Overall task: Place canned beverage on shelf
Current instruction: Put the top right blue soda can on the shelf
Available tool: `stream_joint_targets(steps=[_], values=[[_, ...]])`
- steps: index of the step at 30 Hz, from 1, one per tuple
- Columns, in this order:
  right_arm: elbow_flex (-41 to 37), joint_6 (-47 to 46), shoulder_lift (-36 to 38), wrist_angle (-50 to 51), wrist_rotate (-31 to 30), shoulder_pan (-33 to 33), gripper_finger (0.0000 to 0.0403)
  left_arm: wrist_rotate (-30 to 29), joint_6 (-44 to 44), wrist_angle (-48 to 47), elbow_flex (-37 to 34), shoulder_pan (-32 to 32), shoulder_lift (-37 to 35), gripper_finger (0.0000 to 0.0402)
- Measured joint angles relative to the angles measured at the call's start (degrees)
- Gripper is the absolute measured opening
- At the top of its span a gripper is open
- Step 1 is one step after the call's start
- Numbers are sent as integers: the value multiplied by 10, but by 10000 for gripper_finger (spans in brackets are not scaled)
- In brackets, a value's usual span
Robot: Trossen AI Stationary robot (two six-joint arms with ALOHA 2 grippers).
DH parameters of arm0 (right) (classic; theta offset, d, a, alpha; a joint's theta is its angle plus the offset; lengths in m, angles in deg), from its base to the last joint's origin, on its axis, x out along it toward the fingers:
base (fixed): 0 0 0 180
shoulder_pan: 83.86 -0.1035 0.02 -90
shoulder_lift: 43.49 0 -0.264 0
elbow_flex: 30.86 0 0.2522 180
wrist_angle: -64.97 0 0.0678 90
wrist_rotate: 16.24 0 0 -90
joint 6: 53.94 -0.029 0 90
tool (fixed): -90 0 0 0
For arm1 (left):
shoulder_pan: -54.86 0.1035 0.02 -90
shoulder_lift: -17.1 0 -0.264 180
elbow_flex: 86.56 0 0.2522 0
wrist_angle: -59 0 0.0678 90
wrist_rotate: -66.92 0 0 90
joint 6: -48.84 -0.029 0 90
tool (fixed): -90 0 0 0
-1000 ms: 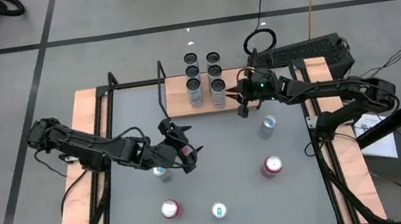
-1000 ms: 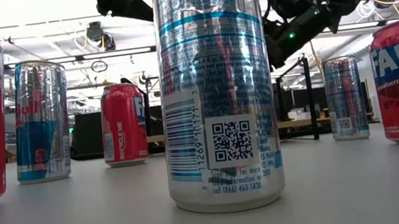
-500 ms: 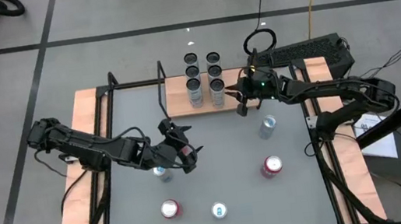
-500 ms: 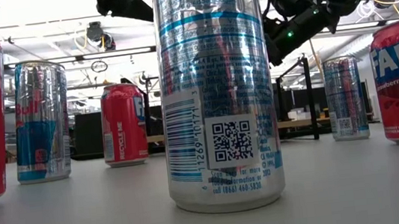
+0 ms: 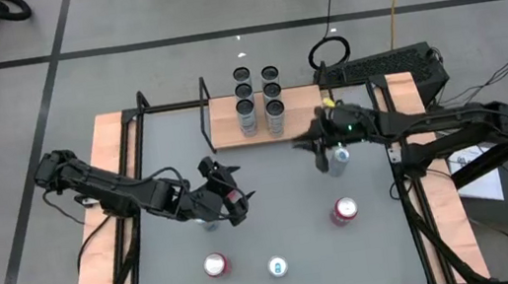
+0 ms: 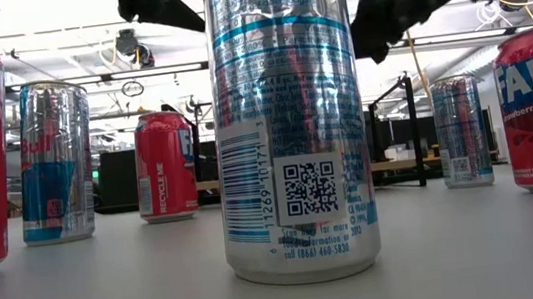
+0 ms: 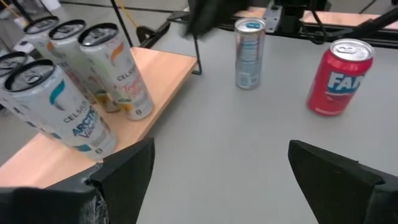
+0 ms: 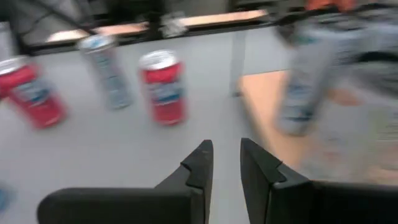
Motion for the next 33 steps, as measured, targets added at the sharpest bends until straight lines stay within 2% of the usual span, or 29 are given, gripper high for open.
stream_joint_targets(steps=[7,14,22,26,33], values=[[0,-5,0,3,0,-108,43,-17,2,31,-27,-17,0,364],[0,-17,0,-41,0,-178,43,-19,17,153,-76,-48,0,364],[0,-8,0,-140,-11,-219,43,-30,-4,207,-83,-80,0,364],[0,-24,0,-113,-69,-223,43,-34,-31,213,-83,-86,0,364],[0,-34,-2,-31,-101,-223,43,-37,-45,201,-83,-85,0,364]])
